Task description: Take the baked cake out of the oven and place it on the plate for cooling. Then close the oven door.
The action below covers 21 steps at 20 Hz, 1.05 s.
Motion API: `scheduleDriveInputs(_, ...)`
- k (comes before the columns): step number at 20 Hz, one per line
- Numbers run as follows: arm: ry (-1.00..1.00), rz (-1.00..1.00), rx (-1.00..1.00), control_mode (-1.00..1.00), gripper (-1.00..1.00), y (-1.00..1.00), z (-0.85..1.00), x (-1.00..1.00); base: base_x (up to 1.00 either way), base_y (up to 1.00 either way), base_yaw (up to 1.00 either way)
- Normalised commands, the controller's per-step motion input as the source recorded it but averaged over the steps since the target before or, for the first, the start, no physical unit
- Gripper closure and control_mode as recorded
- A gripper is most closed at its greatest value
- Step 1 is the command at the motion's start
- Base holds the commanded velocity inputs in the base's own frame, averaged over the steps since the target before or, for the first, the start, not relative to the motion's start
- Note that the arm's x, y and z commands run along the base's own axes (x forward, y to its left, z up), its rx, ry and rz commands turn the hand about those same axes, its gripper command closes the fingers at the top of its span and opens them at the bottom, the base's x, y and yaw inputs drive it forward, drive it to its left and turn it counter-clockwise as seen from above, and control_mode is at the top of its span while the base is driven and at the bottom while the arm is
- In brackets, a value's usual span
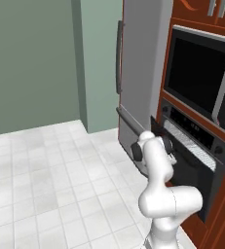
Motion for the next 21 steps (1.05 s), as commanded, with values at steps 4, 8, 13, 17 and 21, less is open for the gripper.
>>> scheduleDriveInputs(4,-0.07,-0.05,-0.11,-1.00,-1.00,-0.84,0.20,0.51,0.00,0.00,0.00)
scheduleDriveInputs(8,-0.06,-0.05,-0.11,-1.00,-1.00,-0.80,0.17,0.49,0.00,0.00,0.00)
scheduleDriveInputs(13,-0.03,-0.03,-0.10,-1.00,-1.00,-0.69,0.05,0.40,0.00,0.00,0.00)
scheduleDriveInputs(17,0.01,0.00,-0.04,-1.00,-1.00,-0.40,0.03,0.14,0.00,0.00,0.00)
scheduleDriveInputs(21,0.03,0.00,0.00,-1.00,-1.00,-0.15,0.01,0.01,0.00,0.00,0.00)
